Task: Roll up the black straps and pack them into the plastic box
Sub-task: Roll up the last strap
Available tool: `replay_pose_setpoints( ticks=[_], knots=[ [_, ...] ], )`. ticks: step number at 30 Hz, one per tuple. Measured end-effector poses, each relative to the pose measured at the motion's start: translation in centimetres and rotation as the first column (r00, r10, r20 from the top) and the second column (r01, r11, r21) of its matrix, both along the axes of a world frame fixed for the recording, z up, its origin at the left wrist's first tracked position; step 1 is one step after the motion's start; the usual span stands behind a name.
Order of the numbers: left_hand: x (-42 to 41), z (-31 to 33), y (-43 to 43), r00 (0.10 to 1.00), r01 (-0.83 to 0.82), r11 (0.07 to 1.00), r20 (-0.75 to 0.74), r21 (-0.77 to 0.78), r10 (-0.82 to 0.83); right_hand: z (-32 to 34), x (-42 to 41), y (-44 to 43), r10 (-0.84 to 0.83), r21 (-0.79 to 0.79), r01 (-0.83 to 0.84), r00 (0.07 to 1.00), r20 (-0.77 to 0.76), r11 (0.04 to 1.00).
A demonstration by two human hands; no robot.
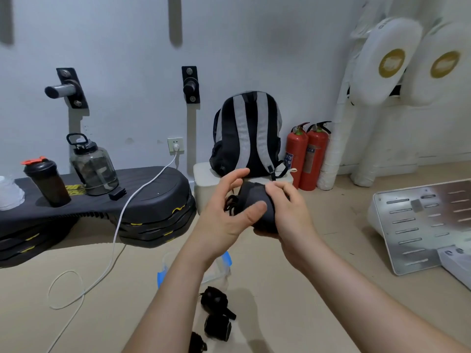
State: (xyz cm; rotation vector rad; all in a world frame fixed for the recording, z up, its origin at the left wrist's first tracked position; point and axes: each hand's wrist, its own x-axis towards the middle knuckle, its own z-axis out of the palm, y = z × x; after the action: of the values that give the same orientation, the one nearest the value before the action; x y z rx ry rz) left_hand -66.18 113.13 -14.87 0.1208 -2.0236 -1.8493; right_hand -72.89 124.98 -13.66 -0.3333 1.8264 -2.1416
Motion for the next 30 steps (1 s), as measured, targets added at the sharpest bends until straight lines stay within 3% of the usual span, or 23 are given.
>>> replay_pose_setpoints(
  ticks=[5, 7, 9, 13, 17, 21, 25, 30],
  knots=[
    [1.7, 0.4, -1.0, 1.0, -0.006, 0.996, 0.015, 0.085, 0.004, 1.0, 1.0, -0.7, 0.092, 0.016, -0.092, 0.996, 0.01, 0.996],
    [2.0, 0.4, -1.7, 0.996, -0.082, 0.991, -0.02, 0.102, 0.084, 1.1, 1.0, -0.6, 0.238, 0.161, -0.231, 0.971, -0.024, 0.96],
    [2.4, 0.2, -2.8, 0.99, -0.132, 0.986, -0.039, 0.099, 0.136, 1.4, 0.9, -0.1, 0.421, 0.336, -0.373, 0.904, -0.08, 0.865],
    [3.4, 0.3, -4.3, 0.996, -0.089, 0.982, -0.006, -0.169, 0.089, 2.6, 0.3, 0.7, 0.612, 0.595, -0.425, 0.777, -0.147, 0.682],
    [4.0, 0.5, -4.5, 0.997, -0.046, 0.926, 0.033, -0.375, 0.063, 3.1, -0.6, 0.2, 0.693, 0.677, -0.431, 0.701, -0.165, 0.597],
    [4.7, 0.1, -4.8, 0.996, -0.045, 0.883, 0.046, -0.467, 0.075, 2.1, -1.8, -1.2, 0.753, 0.686, -0.45, 0.621, -0.22, 0.571],
    [4.4, -0.8, -6.1, 0.976, -0.029, 0.877, 0.176, -0.479, 0.128, -0.6, -3.1, -2.9, 0.757, 0.704, -0.416, 0.597, -0.267, 0.576],
    [0.8, -1.8, -6.6, 0.899, 0.086, 0.565, 0.308, -0.821, 0.31, -4.8, -5.4, -5.0, 0.755, 0.746, -0.346, 0.578, -0.309, 0.57]
  ],
)
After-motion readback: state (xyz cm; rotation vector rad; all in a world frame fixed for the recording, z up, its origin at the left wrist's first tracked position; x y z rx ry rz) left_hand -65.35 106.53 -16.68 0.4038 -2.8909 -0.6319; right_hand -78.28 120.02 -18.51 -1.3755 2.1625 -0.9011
